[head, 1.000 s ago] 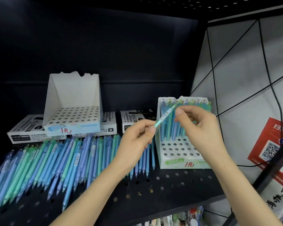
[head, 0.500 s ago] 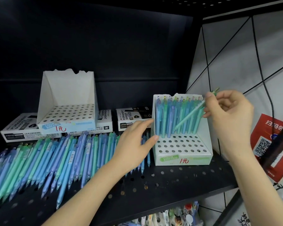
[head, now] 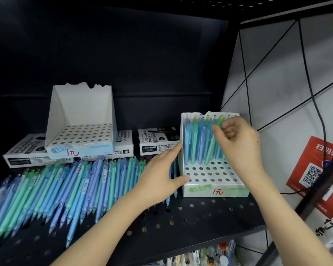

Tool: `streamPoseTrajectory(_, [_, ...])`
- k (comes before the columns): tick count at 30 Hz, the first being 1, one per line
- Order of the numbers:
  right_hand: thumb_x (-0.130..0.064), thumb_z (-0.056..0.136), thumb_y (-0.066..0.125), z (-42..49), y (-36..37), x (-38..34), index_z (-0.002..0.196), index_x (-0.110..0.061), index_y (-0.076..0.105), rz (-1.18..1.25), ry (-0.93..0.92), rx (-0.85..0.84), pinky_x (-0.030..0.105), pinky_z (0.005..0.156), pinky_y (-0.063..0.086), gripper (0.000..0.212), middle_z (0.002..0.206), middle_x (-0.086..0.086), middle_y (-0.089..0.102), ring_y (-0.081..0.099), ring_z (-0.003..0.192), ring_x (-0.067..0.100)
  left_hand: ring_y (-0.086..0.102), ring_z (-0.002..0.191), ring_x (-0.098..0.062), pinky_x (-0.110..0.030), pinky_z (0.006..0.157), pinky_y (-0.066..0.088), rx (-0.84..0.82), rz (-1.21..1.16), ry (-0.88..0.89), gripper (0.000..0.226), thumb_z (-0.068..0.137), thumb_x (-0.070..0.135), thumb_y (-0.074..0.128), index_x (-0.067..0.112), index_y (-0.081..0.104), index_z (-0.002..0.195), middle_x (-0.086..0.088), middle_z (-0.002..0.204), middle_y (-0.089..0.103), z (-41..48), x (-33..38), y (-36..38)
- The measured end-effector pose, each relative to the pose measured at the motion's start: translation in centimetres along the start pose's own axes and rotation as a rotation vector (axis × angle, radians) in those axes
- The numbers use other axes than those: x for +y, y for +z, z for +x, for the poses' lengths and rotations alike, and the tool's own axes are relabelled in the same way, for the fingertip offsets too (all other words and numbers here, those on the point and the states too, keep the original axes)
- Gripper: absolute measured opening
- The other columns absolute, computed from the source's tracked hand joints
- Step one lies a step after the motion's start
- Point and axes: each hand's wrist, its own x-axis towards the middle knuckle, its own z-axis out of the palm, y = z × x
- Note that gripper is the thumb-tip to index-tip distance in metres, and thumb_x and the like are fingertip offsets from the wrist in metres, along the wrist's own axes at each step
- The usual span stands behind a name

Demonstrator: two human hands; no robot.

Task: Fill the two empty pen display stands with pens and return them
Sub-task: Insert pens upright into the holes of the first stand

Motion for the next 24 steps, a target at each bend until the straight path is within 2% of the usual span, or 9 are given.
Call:
streamPoseTrajectory(7, [-0.022,0.087,0.064,-0.6,1.0,0.9,0.078,-0.011,0.054,-0.057,-0.022,-0.100,0.019,0.054,0.039,0.017,0.061,-0.009,0.047,0.043,0.055,0.003,0.033,0.134,-0.012,-0.038,0.111,0.030,0.009,-0.006,0.000,0.086,0.085,0.039,0.064,0.046,0.004,0.145,0.018,0.153,0.019,0.2,-0.4,0.2])
streamPoseTrajectory(11, [-0.024,0.086,0.065,-1.1,0.4,0.1,0.093,-0.012,0.058,-0.127,-0.027,-0.067,0.029,0.063,0.047,0.016,0.067,-0.017,0.049,0.049,0.060,0.002,0.030,0.136,-0.012,-0.039,0.112,0.030,0.003,0.000,0.001,0.085,0.084,0.039,0.065,0.044,0.007,0.146,0.016,0.153,0.021,0.2,-0.6,0.1])
streamPoseTrajectory(13, [-0.025,0.087,0.063,-1.8,0.1,-0.9,0.096,-0.013,0.059,-0.129,-0.047,0.008,0.031,0.063,0.046,0.016,0.068,-0.019,0.049,0.050,0.060,0.001,0.031,0.135,-0.011,-0.040,0.110,0.033,0.015,-0.008,0.013,0.082,0.083,0.041,0.065,0.042,0.013,0.146,0.014,0.151,0.028,0.3,-0.7,-0.3])
streamPoseTrajectory(15, [-0.026,0.087,0.061,-2.9,0.0,-2.3,0.095,-0.016,0.059,-0.081,-0.061,0.009,0.026,0.060,0.043,0.013,0.069,-0.018,0.051,0.051,0.062,0.001,0.036,0.131,-0.011,-0.039,0.107,0.036,0.056,-0.008,0.019,0.073,0.084,0.041,0.064,0.037,0.025,0.145,0.012,0.145,0.037,0.0,-0.8,-1.1])
streamPoseTrajectory(17, [-0.027,0.087,0.060,-4.1,0.5,-3.6,0.092,-0.018,0.059,-0.022,-0.068,-0.097,0.023,0.059,0.045,0.010,0.070,-0.015,0.055,0.054,0.065,0.003,0.042,0.124,-0.011,-0.035,0.103,0.039,0.139,0.039,0.007,0.061,0.085,0.038,0.063,0.034,0.038,0.140,0.008,0.135,0.046,-0.5,-1.1,-2.4])
streamPoseTrajectory(19, [-0.028,0.087,0.061,-5.4,1.6,-4.4,0.091,-0.019,0.061,-0.004,-0.089,-0.224,0.026,0.060,0.047,0.010,0.068,-0.013,0.057,0.055,0.064,0.004,0.048,0.114,-0.012,-0.029,0.095,0.042,0.242,0.110,-0.041,0.050,0.086,0.036,0.063,0.031,0.048,0.133,0.007,0.122,0.053,-1.7,-1.7,-4.3])
streamPoseTrajectory(22, [-0.033,0.089,0.057,-7.0,4.0,-5.4,0.099,-0.019,0.062,-0.047,-0.164,-0.415,0.028,0.063,0.051,0.017,0.069,-0.014,0.058,0.056,0.064,0.003,0.052,0.095,-0.009,-0.022,0.080,0.040,0.341,0.196,-0.191,0.039,0.087,0.033,0.062,0.026,0.056,0.125,0.008,0.104,0.054,-4.6,-3.8,-7.4])
streamPoseTrajectory(24, [-0.036,0.091,0.053,-7.8,5.9,-5.9,0.106,-0.020,0.059,-0.064,-0.188,-0.528,0.024,0.063,0.050,0.022,0.071,-0.013,0.059,0.057,0.063,0.004,0.052,0.087,-0.008,-0.020,0.070,0.037,0.359,0.264,-0.296,0.037,0.087,0.034,0.062,0.026,0.057,0.122,0.007,0.099,0.054,-6.9,-5.2,-9.1])
